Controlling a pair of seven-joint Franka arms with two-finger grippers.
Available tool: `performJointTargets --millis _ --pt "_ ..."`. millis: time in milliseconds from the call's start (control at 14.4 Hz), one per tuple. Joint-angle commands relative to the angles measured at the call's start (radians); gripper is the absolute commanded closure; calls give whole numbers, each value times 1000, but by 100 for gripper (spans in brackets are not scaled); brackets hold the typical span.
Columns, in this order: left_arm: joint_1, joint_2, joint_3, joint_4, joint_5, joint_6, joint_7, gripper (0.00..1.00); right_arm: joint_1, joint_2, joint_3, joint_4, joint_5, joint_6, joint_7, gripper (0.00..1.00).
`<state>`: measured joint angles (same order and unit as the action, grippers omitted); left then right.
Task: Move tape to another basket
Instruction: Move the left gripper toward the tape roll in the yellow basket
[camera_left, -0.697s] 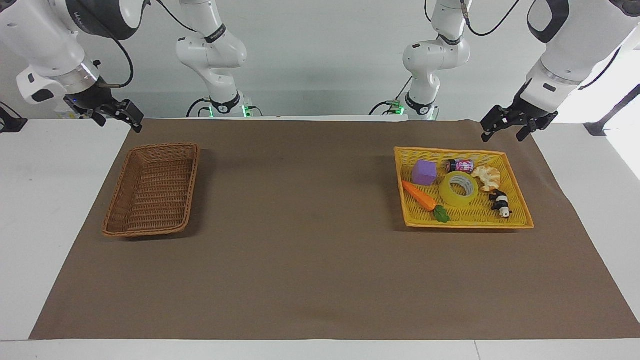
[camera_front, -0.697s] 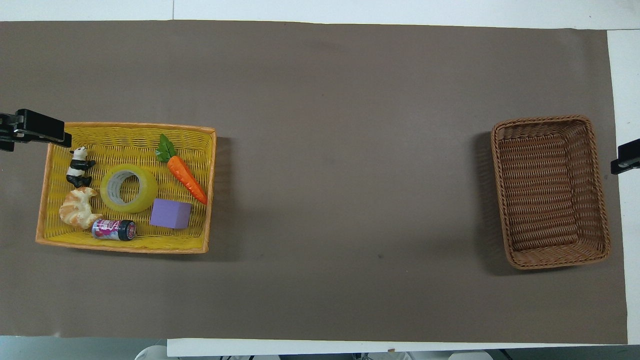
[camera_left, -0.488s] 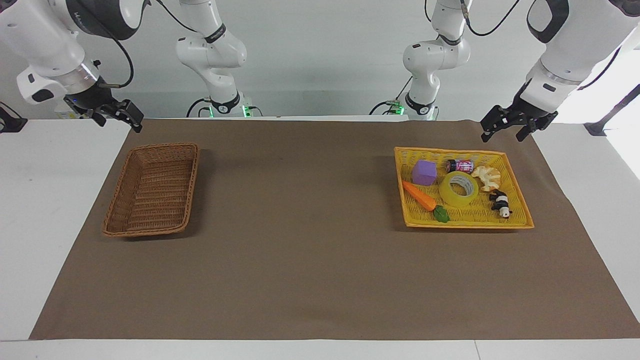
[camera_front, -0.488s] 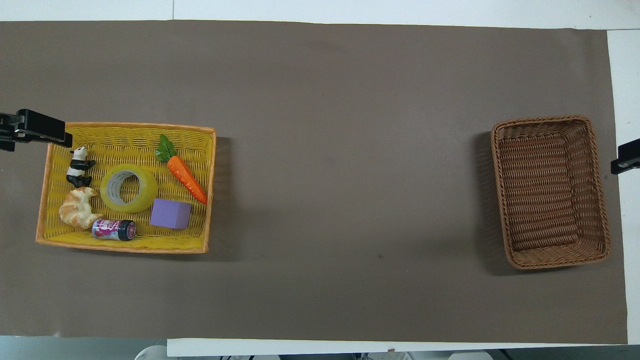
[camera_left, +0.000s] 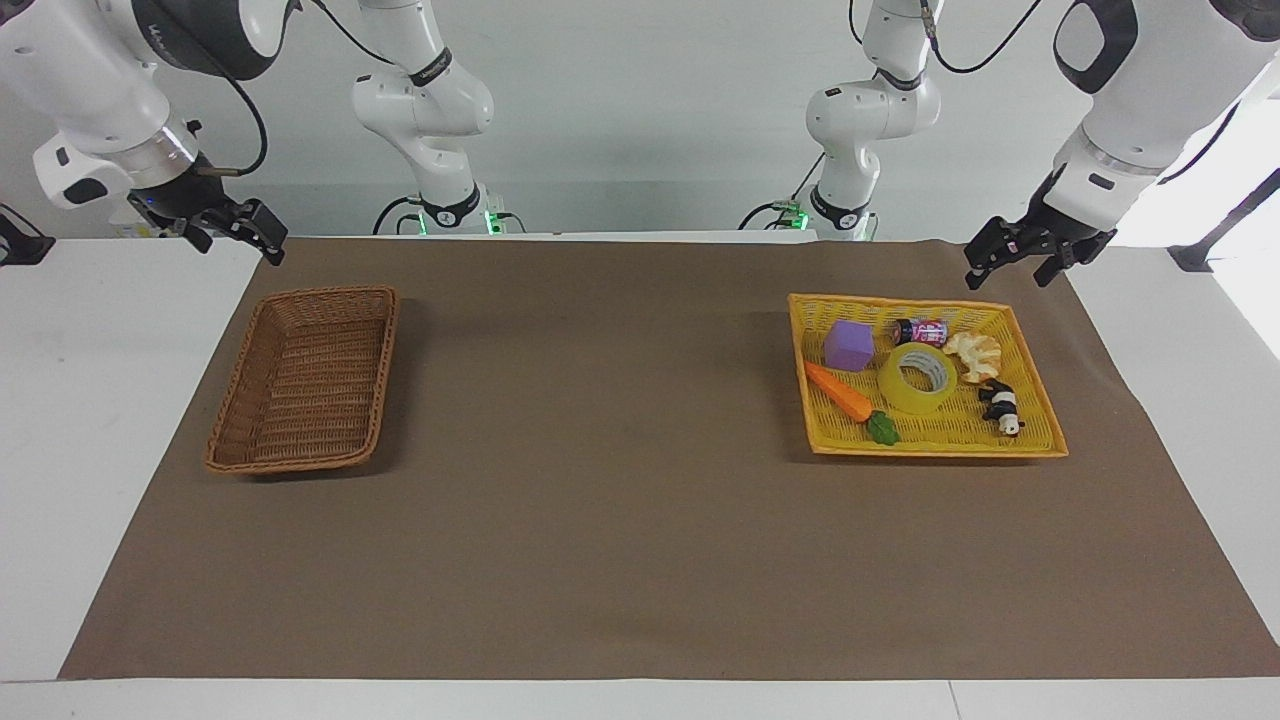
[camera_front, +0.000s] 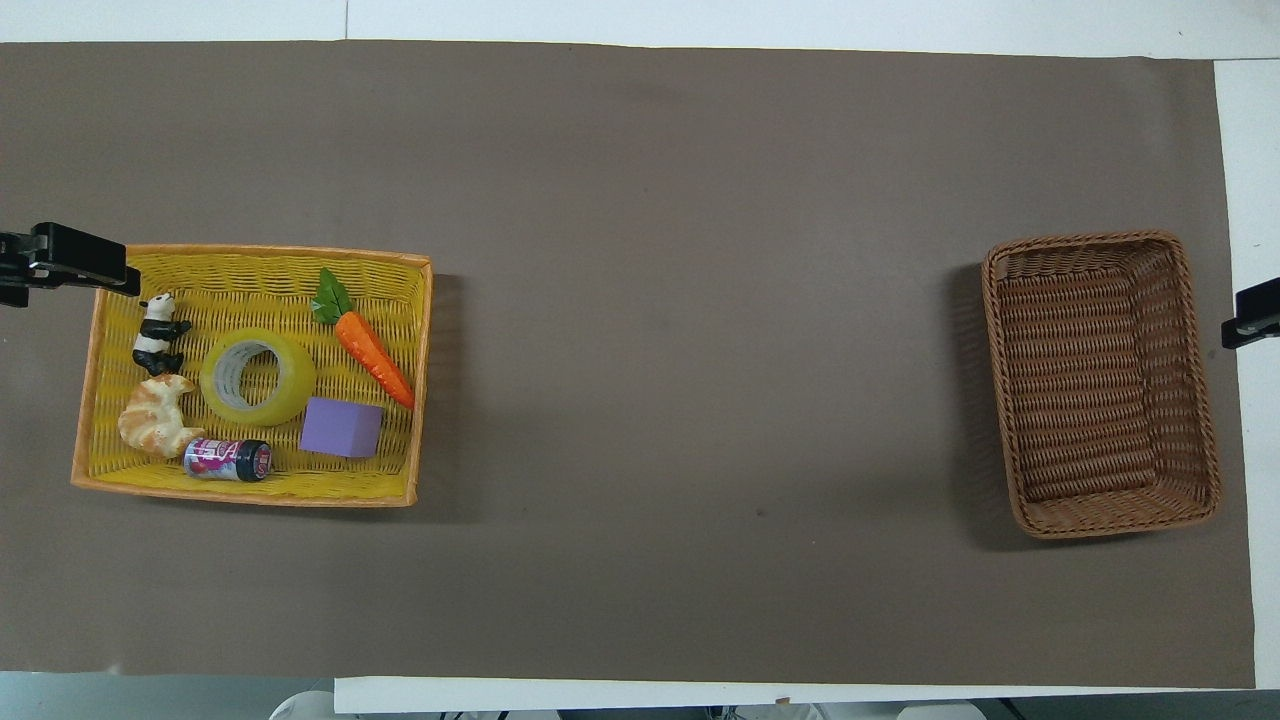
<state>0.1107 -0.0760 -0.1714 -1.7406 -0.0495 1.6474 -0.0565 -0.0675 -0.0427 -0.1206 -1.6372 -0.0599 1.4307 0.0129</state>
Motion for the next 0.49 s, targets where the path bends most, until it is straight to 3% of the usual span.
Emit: performJointTargets --millis 0,418 --pt "37 -71 -2 -193 3 144 26 1 0 -13 -1 -10 3 -1 -22 0" --pt "64 -4 -2 -451 3 481 64 1 0 -13 -1 -10 2 -1 -22 0"
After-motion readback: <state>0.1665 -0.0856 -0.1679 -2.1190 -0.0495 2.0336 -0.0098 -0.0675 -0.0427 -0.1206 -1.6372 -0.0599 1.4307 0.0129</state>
